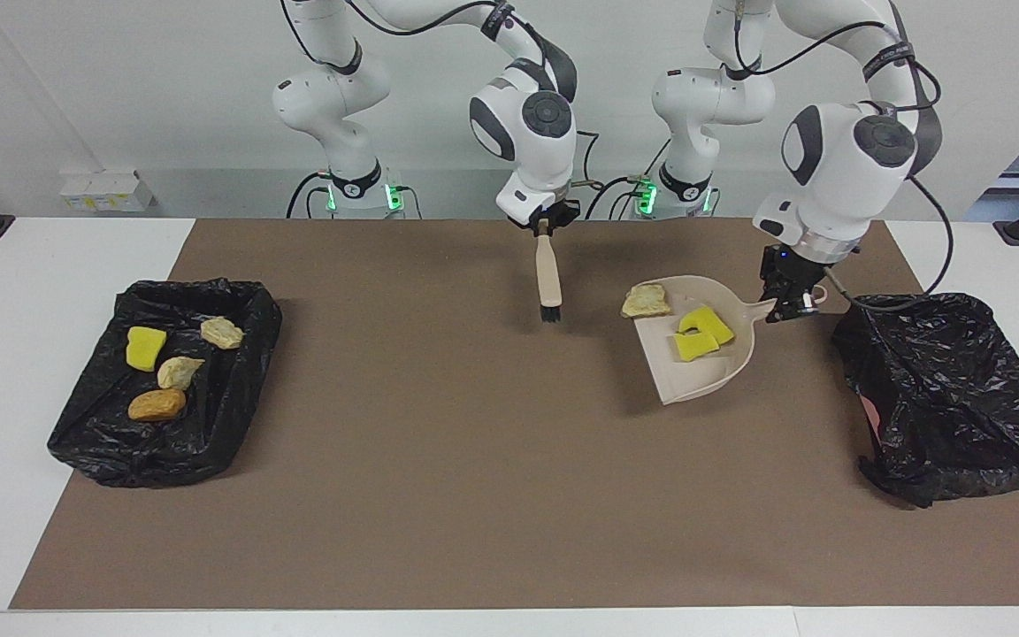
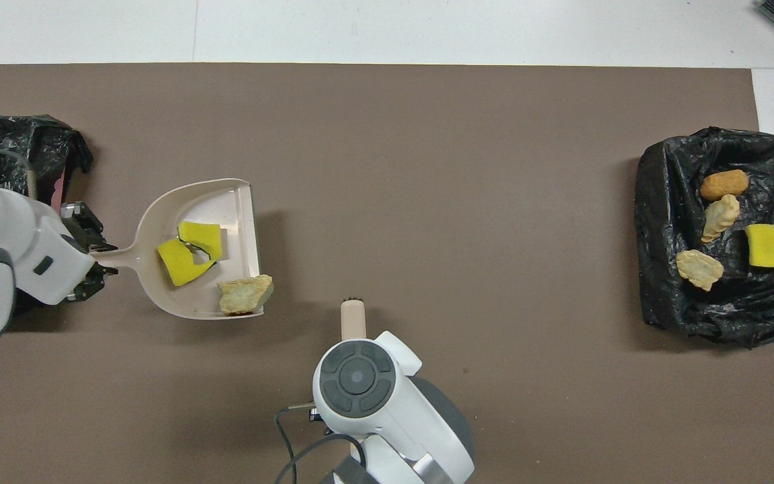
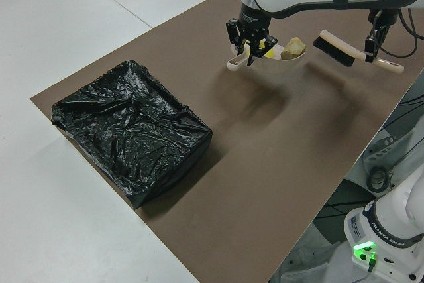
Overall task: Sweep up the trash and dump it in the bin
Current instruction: 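Carry the loaded dustpan with the left gripper to the other trash bag, then tip the dustpan into the trash bag with the left gripper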
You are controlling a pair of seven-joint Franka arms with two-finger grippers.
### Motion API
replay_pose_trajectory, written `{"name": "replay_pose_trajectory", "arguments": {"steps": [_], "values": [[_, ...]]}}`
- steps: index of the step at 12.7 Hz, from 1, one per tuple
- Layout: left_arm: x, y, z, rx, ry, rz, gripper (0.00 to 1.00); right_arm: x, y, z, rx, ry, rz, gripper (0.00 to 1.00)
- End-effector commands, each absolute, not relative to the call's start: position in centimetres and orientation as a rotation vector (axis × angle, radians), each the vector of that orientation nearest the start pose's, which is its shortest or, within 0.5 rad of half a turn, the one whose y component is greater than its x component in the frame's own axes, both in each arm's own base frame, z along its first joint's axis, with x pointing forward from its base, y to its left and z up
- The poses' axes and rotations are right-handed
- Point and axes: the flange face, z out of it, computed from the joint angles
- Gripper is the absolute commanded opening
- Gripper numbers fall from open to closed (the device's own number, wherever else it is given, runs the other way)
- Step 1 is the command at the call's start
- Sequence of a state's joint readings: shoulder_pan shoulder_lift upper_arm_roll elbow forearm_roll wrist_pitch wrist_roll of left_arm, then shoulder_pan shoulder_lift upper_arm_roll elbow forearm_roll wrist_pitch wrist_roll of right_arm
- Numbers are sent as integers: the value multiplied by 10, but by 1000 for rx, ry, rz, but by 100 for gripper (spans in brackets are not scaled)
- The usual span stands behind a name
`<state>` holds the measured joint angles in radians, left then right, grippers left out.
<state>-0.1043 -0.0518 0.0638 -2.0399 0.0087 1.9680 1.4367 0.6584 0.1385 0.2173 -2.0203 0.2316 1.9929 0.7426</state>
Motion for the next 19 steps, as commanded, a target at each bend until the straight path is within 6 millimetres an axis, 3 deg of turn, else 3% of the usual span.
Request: {"name": "replay_pose_trajectory", "arguments": {"steps": [1,7,11,12,13,14,17,19], "values": [[544,40,493,-2387,2091,2,0,339,458,352,-3092,-22,403,0],[558,193,526,-2413,1993,-39,0,334,450,338,-3114,-11,436,0],[567,279,547,-2329,1948,-2,0,334,444,331,-3115,8,443,0],[571,294,554,-2288,1943,7,0,336,445,333,-3113,39,454,22],[574,309,556,-2260,1935,34,0,339,448,340,-3122,64,446,83],[579,317,562,-2216,1922,69,0,340,453,351,-3120,65,442,100],[587,331,565,-2066,1922,191,0,353,454,378,-3110,71,431,100],[595,335,552,-1983,1930,317,0,380,432,421,-3088,112,408,100]]}}
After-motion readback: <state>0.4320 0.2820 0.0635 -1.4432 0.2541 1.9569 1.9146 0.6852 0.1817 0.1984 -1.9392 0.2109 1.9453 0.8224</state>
